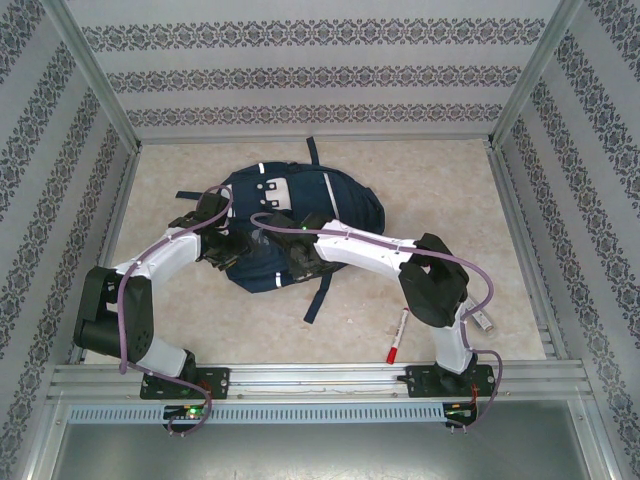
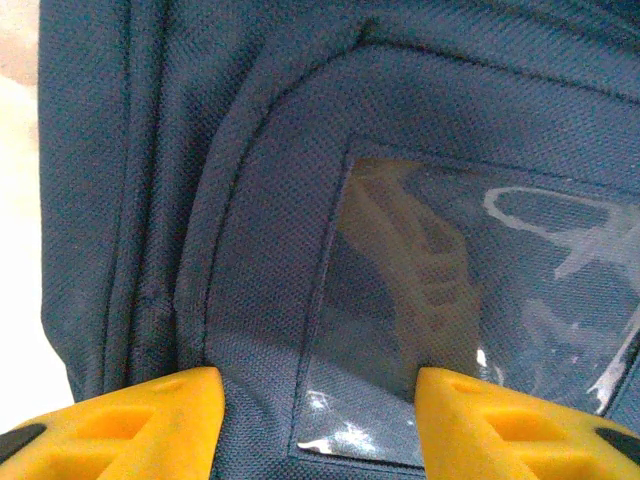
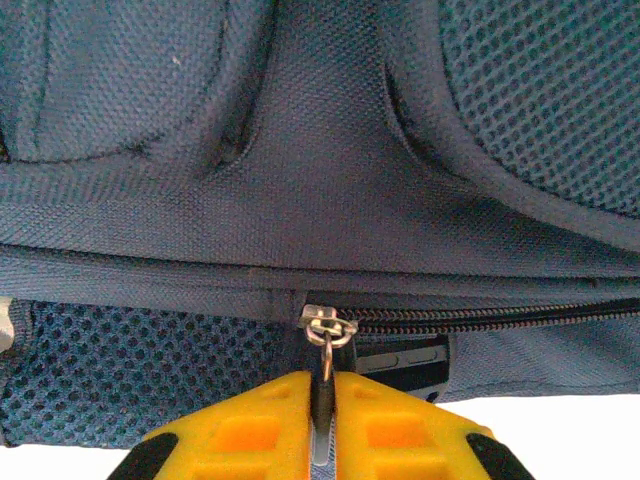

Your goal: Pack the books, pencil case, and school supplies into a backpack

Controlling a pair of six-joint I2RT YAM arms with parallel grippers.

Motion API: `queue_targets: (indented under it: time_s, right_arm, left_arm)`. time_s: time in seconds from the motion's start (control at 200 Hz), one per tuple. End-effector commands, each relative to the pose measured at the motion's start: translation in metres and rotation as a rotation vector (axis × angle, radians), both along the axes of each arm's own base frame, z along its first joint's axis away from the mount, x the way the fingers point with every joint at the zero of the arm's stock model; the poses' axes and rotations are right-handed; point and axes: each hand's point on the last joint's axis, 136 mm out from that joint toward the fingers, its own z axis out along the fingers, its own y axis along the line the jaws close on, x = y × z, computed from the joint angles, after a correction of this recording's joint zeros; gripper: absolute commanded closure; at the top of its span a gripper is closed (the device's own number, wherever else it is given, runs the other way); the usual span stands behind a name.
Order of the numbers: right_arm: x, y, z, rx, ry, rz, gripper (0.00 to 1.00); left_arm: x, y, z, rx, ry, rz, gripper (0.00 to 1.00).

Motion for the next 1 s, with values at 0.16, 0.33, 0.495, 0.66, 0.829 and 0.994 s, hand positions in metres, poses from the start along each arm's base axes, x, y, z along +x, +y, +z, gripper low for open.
queue_targets:
  time_s: [0.16,0.33,0.495,0.66,0.829,0.994]
  right_arm:
    - [-0.015,-0.001,-0.011,-0.013,0.076,0.023,0.94]
    - [-0.009,-0.017,0.006,-0.015,0.033,-0.020,1.00]
    - [0.003,-0.056,0.017,-0.004,0.024,-0.087,1.00]
    - [0.019,-0.109,0.002,-0.040,0.051,-0.163,1.00]
    - [0.041,-0.146,-0.008,-0.059,0.045,-0.187,1.00]
    - [0.035,-0.140,-0.009,0.024,0.105,-0.129,1.00]
  left_arm:
    - [-0.015,0.011,-0.016,0.048,0.089,-0.024,0.46]
    - [-0.014,0.020,-0.017,0.102,0.089,-0.033,0.46]
    - [-0.021,0.031,-0.032,0.166,0.138,-0.048,0.46]
    - [-0.022,0.037,-0.037,0.179,0.143,-0.039,0.46]
    - [-0.009,0.049,-0.030,0.217,0.119,-0.056,0.46]
    - [0.025,0.060,-0.027,0.236,0.106,-0.111,0.45]
